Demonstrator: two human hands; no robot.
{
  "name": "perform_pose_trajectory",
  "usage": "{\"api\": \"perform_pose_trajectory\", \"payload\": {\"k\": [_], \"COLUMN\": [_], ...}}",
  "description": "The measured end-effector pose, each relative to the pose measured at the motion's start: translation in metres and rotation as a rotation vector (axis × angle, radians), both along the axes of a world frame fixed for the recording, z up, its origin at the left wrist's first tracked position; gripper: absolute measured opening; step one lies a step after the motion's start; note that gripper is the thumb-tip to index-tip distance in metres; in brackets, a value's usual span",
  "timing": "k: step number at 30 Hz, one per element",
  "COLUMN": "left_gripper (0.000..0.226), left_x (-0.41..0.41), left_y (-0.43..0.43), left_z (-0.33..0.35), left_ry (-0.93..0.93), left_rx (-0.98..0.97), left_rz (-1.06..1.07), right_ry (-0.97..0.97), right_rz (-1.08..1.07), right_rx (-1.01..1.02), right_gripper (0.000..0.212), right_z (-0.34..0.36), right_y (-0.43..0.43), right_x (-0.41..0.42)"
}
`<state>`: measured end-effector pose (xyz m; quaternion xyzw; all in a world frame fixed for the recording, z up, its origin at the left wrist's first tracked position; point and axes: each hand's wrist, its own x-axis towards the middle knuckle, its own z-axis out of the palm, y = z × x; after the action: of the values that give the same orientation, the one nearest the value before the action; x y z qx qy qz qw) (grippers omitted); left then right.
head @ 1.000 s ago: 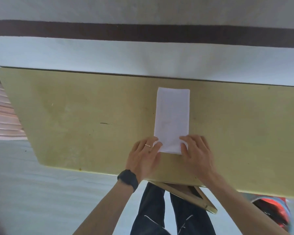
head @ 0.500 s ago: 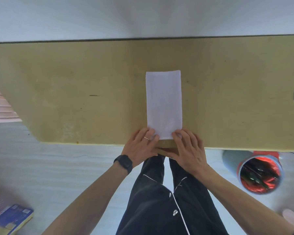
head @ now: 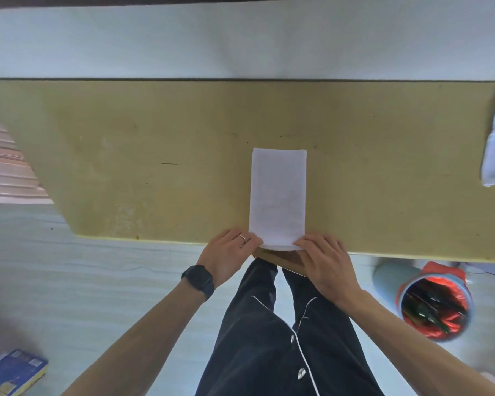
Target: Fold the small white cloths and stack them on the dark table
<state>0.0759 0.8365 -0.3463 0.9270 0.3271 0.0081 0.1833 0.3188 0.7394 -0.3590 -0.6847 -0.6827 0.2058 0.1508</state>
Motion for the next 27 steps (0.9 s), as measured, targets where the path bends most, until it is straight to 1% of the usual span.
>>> {"api": "perform_pose_trajectory", "payload": {"k": [2, 3, 5, 6, 7, 9, 10, 12, 16, 17, 24, 27], "left_gripper": [0.052, 0.048, 0.026, 0.020, 0.019, 0.017, 0.014, 0.010, 0.012, 0.012, 0.016, 0.015], "left_x": [0.001, 0.005, 0.016, 0.024, 0.031, 0.041, 0.044, 0.050, 0.064, 0.066, 0.079, 0.080], "left_y": [0.007, 0.013, 0.030, 0.040, 0.052, 0.078, 0.091, 0.114, 0.142, 0.145, 0.150, 0.151], "left_z": [0.000, 0.000, 0.006, 0.012, 0.019, 0.029, 0.030, 0.024, 0.008, 0.004, -0.012, -0.013], "left_ry": [-0.090, -0.149, -0.231, -0.246, -0.245, -0.248, -0.278, -0.318, -0.362, -0.368, -0.375, -0.386], "left_rx": [0.034, 0.051, 0.088, 0.050, -0.094, -0.521, -0.669, -0.766, -0.838, -0.836, -0.772, -0.735], "left_rz": [0.115, 0.176, 0.259, 0.325, 0.426, 0.685, 0.782, 0.898, 1.027, 1.042, 1.098, 1.108], "right_ry": [0.118, 0.181, 0.317, 0.384, 0.453, 0.578, 0.619, 0.667, 0.671, 0.658, 0.440, 0.391], "right_rz": [-0.072, -0.117, -0.250, -0.337, -0.431, -0.589, -0.635, -0.706, -0.777, -0.787, -0.756, -0.747], "right_rx": [-0.045, -0.062, -0.110, -0.143, -0.183, -0.245, -0.263, -0.280, -0.285, -0.283, -0.268, -0.267], "right_gripper": [0.023, 0.026, 0.023, 0.017, 0.013, 0.011, 0.010, 0.009, 0.003, 0.005, 0.017, 0.020], "right_z": [0.010, 0.017, 0.034, 0.040, 0.043, 0.043, 0.040, 0.033, 0.020, 0.016, -0.007, -0.013], "right_y": [0.012, 0.020, 0.044, 0.057, 0.070, 0.095, 0.107, 0.127, 0.157, 0.162, 0.178, 0.179], "right_x": [0.002, 0.002, 0.004, 0.005, 0.007, 0.013, 0.016, 0.019, 0.016, 0.014, 0.009, 0.008]}}
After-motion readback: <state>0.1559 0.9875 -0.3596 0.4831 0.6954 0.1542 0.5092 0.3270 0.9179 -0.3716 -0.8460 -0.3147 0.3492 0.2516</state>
